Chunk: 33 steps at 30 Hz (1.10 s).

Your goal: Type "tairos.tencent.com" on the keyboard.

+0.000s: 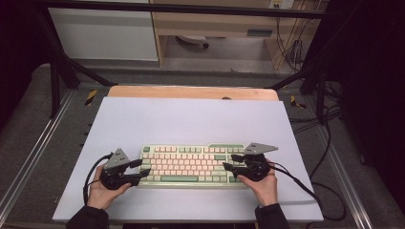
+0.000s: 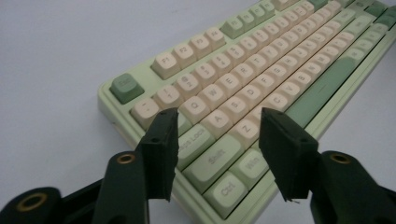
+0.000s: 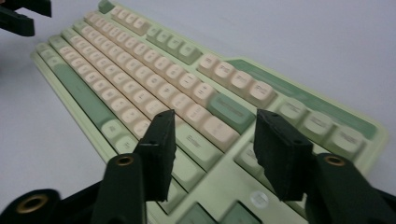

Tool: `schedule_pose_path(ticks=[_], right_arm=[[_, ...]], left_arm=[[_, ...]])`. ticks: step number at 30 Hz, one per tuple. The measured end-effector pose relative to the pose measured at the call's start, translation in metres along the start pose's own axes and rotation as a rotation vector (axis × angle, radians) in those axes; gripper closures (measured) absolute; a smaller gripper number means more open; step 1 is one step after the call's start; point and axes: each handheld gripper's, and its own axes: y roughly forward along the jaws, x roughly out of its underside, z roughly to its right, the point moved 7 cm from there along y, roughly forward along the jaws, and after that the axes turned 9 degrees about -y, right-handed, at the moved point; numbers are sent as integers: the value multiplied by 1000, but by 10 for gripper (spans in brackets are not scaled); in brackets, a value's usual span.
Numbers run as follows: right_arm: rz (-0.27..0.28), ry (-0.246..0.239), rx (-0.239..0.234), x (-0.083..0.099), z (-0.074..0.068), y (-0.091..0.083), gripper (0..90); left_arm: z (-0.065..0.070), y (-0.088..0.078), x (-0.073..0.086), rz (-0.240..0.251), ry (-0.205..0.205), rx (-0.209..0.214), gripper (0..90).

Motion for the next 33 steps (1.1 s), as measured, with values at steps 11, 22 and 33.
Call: schedule_pose_path(ticks=[11, 22, 33], right_arm=[[20, 46, 41, 35, 29, -29, 139], [-29, 70, 25, 72, 33, -35, 12], [-31, 79, 10, 75, 31, -37, 4]], left_arm=[[-16, -12, 15, -8, -21, -20, 257], [-19, -14, 25, -23, -4, -13, 111], [-21, -15, 27, -24, -12, -24, 67]])
